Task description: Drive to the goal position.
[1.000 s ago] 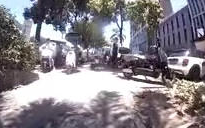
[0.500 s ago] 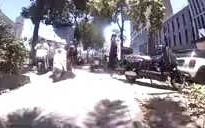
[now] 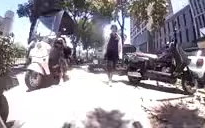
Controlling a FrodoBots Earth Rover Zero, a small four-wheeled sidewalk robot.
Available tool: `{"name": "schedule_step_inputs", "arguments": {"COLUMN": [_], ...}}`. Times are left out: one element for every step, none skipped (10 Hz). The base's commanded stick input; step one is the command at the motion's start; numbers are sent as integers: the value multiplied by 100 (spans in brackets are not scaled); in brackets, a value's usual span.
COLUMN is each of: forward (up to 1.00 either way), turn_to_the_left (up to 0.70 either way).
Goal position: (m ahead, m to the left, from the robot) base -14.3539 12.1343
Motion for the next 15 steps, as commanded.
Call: {"name": "schedule_step_inputs", "arguments": {"forward": [70, 70, 70, 70, 70, 70, 70, 70, 60, 32, 0, 0, 0, 0, 0], "turn_to_the_left": [0, 0, 0, 0, 0, 0, 0, 3, 9, 7, 0, 0, 0, 0, 0]}}
